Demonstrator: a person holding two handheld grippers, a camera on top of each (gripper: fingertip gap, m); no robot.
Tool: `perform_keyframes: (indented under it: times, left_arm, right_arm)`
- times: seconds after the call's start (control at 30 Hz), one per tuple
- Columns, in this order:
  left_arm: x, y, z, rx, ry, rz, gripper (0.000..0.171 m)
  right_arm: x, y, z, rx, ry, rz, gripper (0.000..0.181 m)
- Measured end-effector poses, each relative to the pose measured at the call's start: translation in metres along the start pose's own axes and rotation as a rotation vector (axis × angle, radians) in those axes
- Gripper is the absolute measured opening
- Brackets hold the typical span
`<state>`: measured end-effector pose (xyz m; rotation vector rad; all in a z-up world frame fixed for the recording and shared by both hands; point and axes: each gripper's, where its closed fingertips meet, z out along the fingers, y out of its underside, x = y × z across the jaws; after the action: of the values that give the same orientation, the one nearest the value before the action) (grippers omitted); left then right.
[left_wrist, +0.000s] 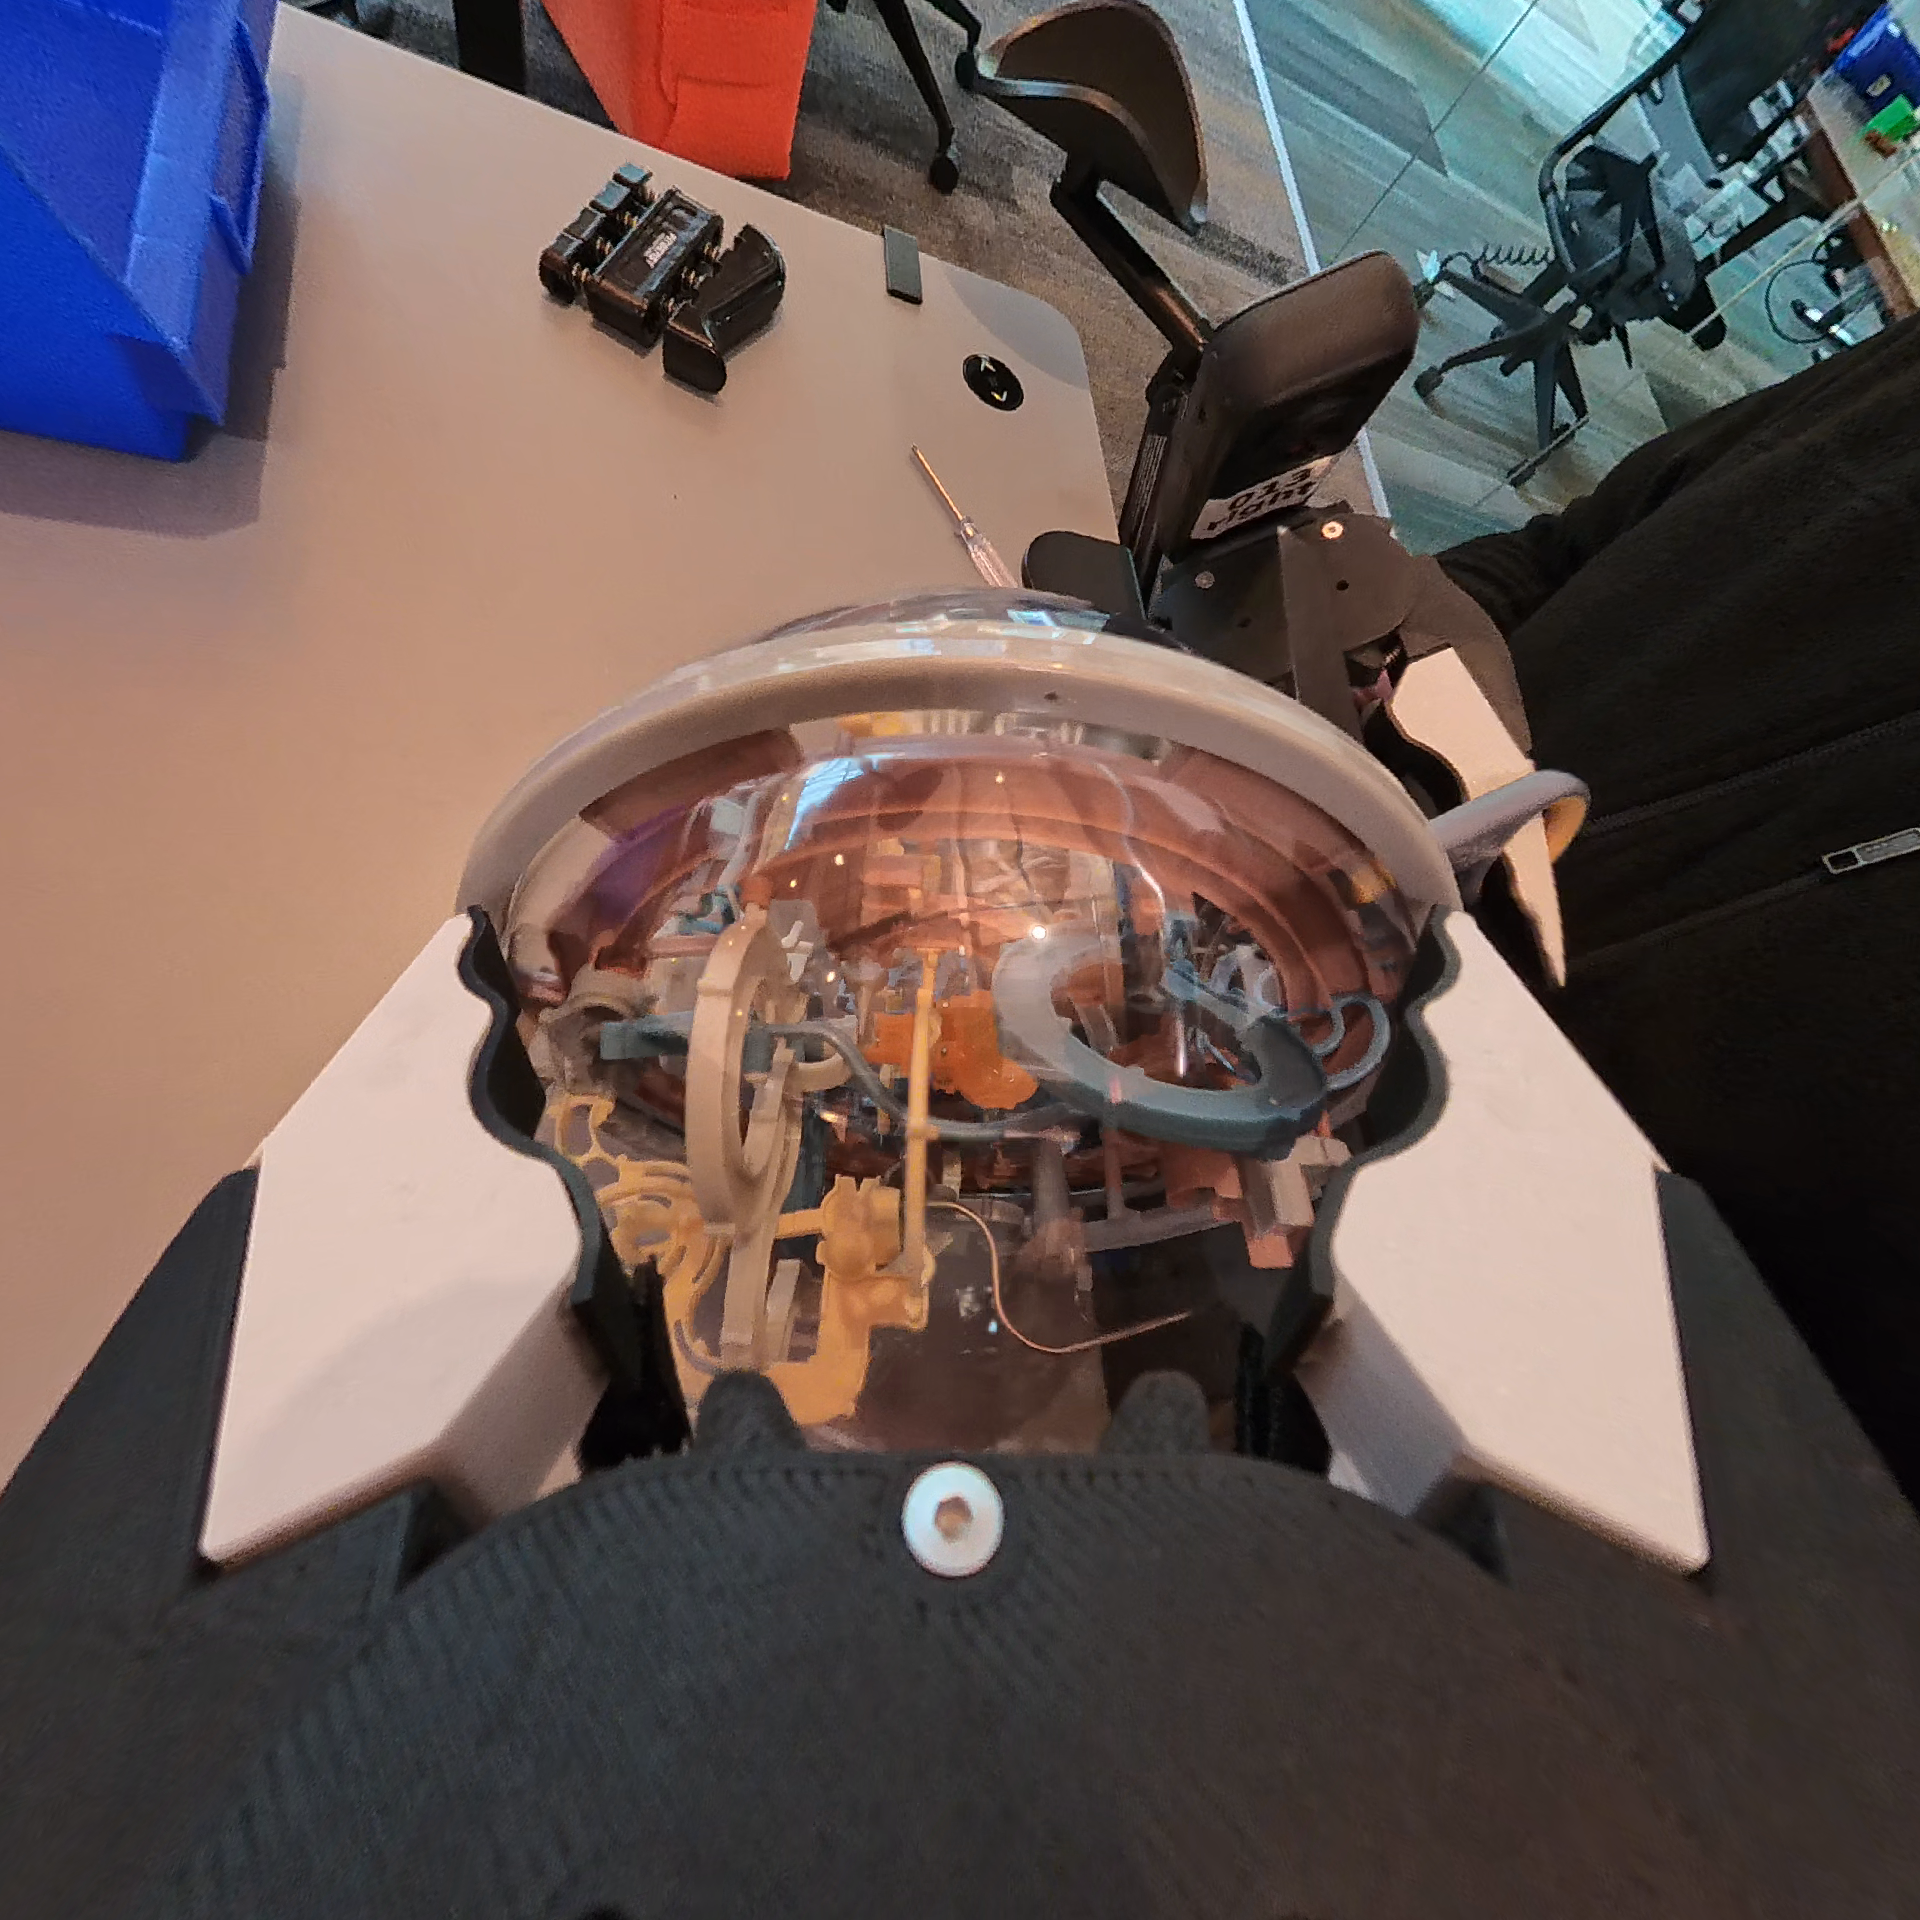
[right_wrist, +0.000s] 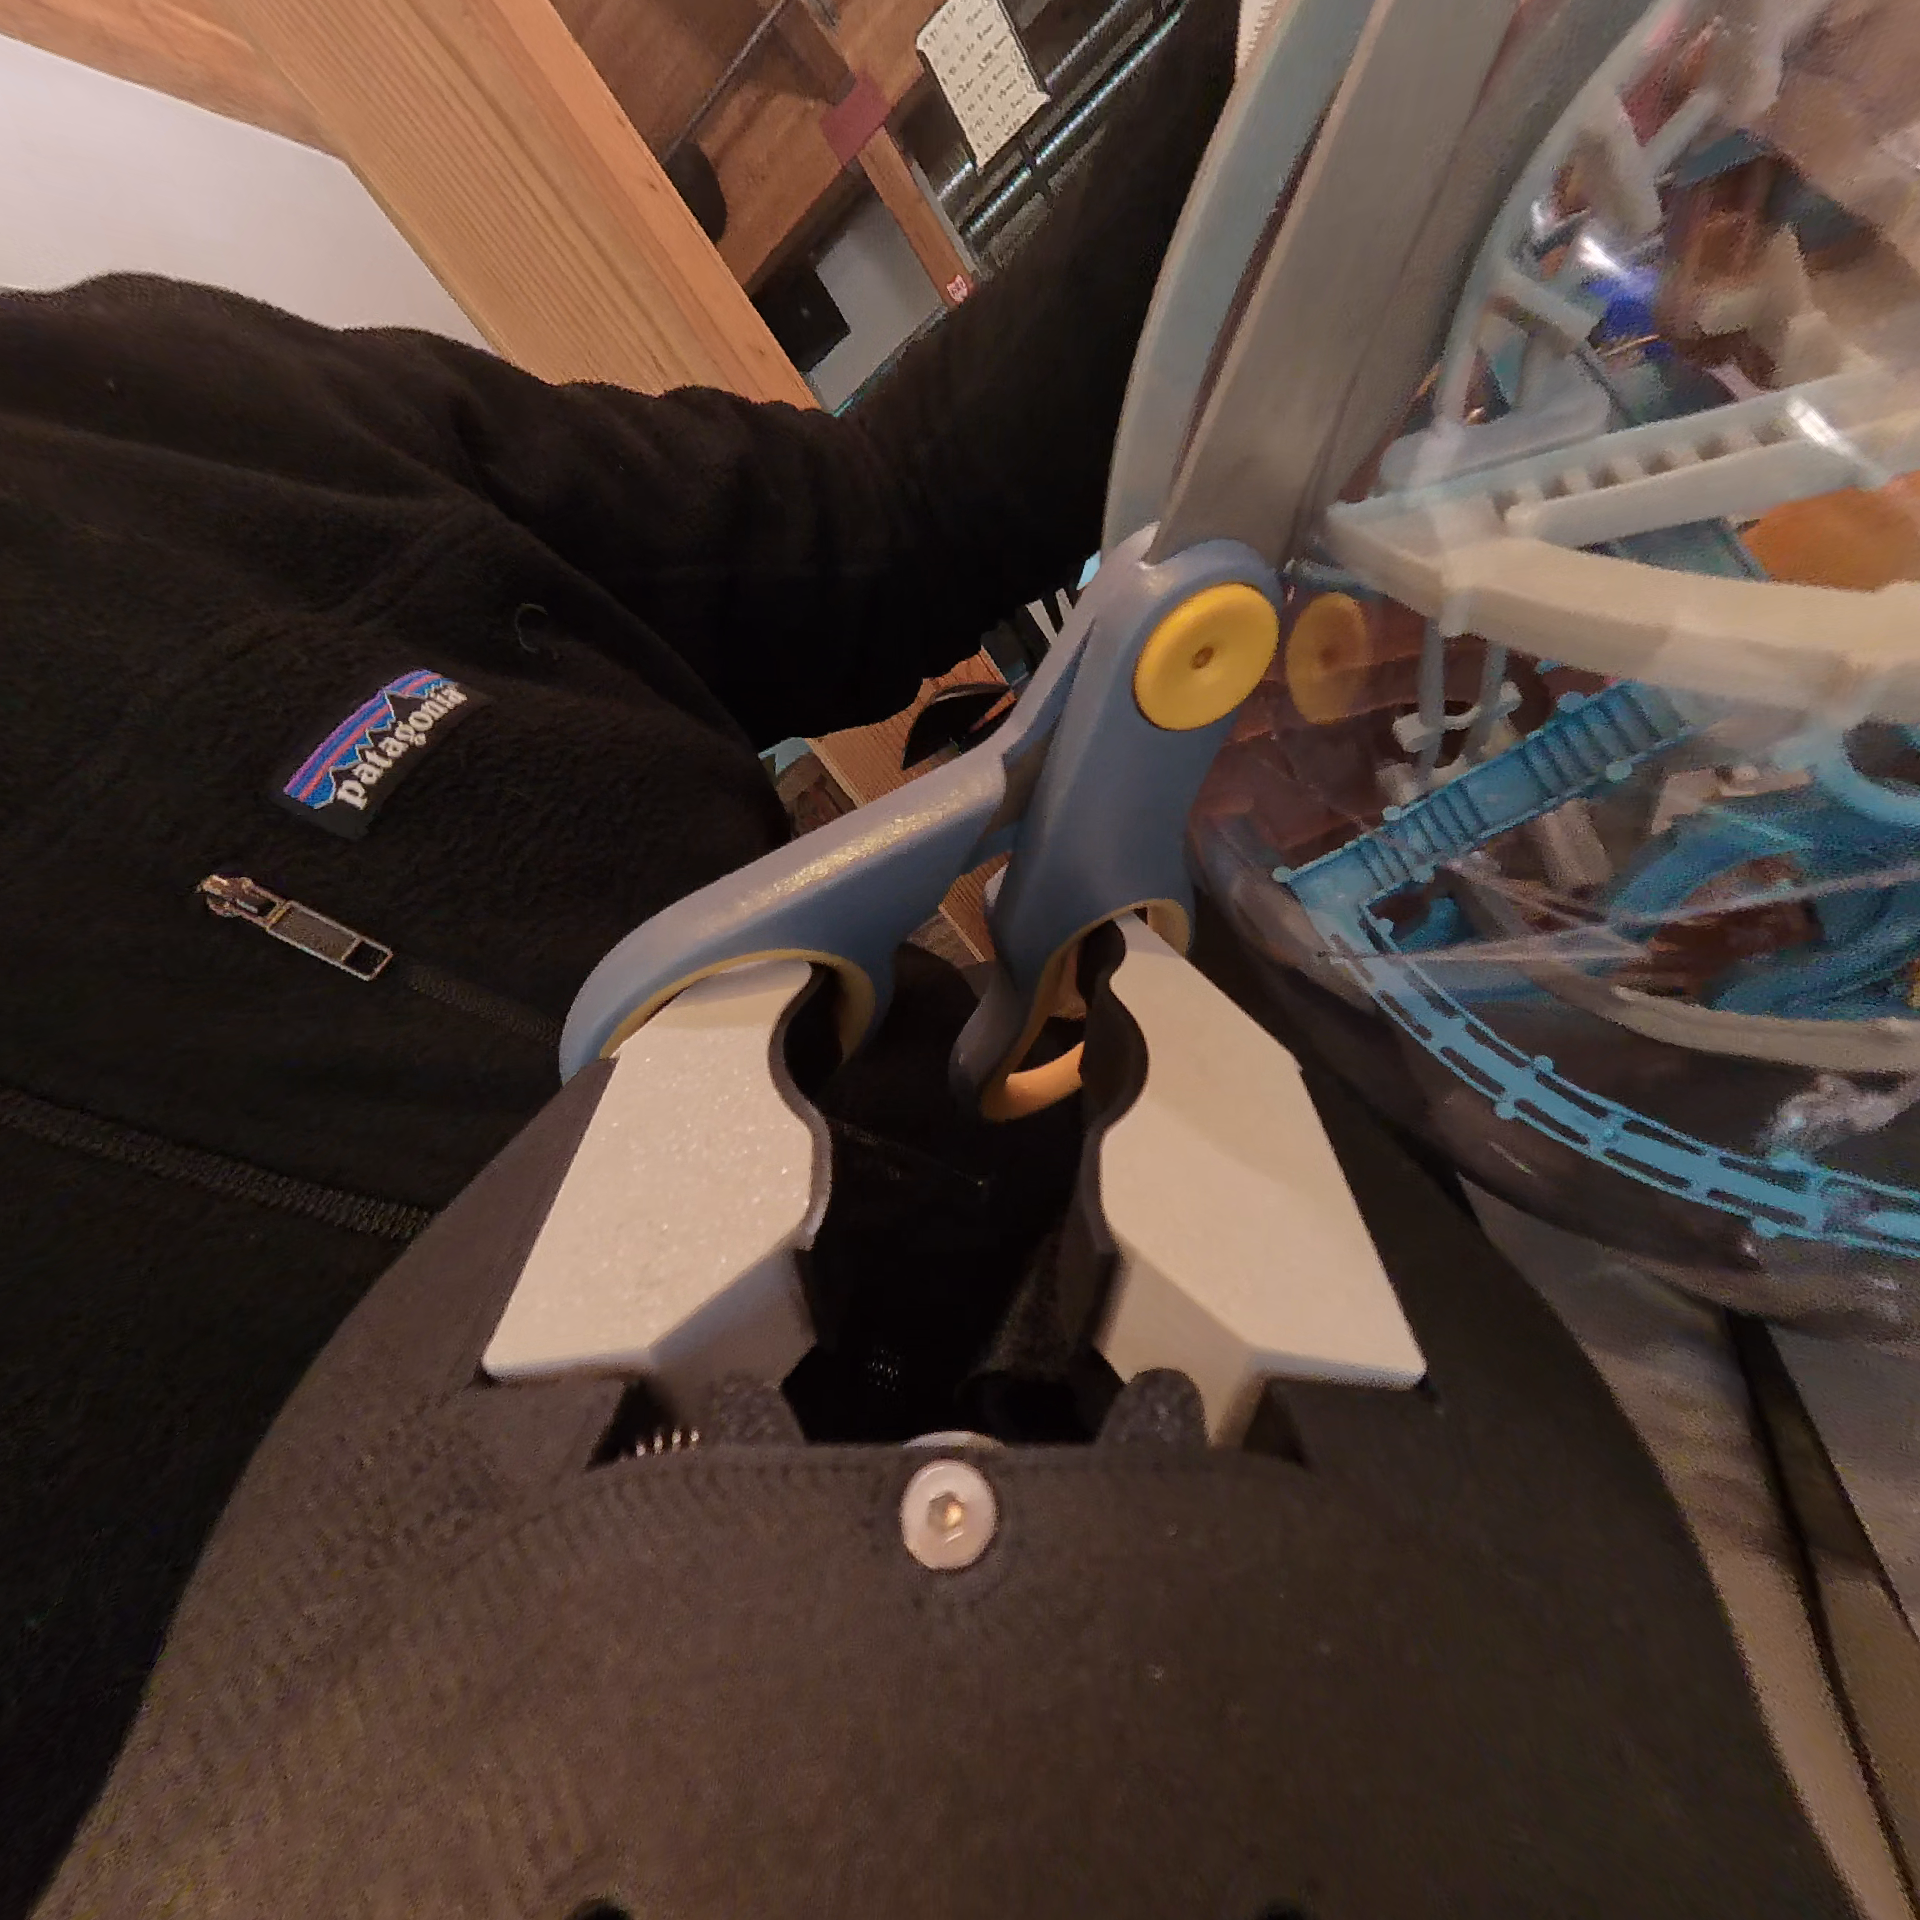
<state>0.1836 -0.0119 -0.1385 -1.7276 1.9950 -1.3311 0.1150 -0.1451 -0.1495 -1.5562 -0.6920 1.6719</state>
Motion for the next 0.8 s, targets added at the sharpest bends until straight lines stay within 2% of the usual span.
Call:
perform_keyframes:
  times: [0.03, 0.1, 0.17, 0.2, 0.27, 0.3, 0.37, 0.43, 0.5, 0.67, 0.73, 0.8]
  left_arm:
    - [-0.001, 0.001, -0.004, 0.002, 0.004, -0.003, 0.158]
    - [-0.012, -0.002, -0.016, 0.026, -0.073, 0.004, 0.151]
    - [-0.010, -0.002, -0.031, 0.047, -0.199, 0.049, 0.158]
    - [-0.012, -0.007, -0.043, 0.098, -0.298, 0.048, 0.157]
    - [-0.005, -0.011, -0.071, 0.200, -0.500, 0.063, 0.152]
    - [0.006, -0.006, -0.072, 0.219, -0.549, 0.072, 0.146]
    - [0.034, 0.004, -0.055, 0.289, -0.551, 0.036, 0.129]
    - [0.047, 0.021, -0.032, 0.313, -0.541, -0.031, 0.130]
    - [0.039, 0.032, -0.025, 0.379, -0.560, -0.124, 0.131]
    - [0.023, 0.048, 0.018, 0.495, -0.395, -0.376, 0.148]
    - [0.016, 0.042, 0.020, 0.544, -0.349, -0.438, 0.145]
    - [0.006, 0.044, 0.021, 0.558, -0.348, -0.474, 0.134]
  right_arm:
    - [0.000, -0.002, 0.002, 0.001, -0.010, 0.005, 0.041]
    - [0.005, -0.007, 0.004, 0.019, -0.014, 0.029, 0.041]
    - [0.016, -0.012, 0.005, 0.036, 0.012, 0.049, 0.041]
    - [0.021, -0.016, 0.004, 0.045, 0.021, 0.052, 0.040]
    - [0.030, -0.026, 0.006, 0.055, 0.044, 0.043, 0.040]
    - [0.036, -0.032, 0.007, 0.065, 0.057, 0.041, 0.040]
    - [0.053, -0.042, 0.012, 0.065, 0.103, 0.021, 0.040]
    - [0.070, -0.051, 0.016, 0.055, 0.147, -0.004, 0.040]
    - [0.087, -0.062, 0.017, 0.066, 0.181, -0.011, 0.040]
    - [0.110, -0.074, 0.023, 0.053, 0.223, -0.027, 0.041]
    - [0.114, -0.070, 0.031, 0.014, 0.241, -0.041, 0.041]
    - [0.116, -0.063, 0.038, -0.032, 0.252, -0.057, 0.041]
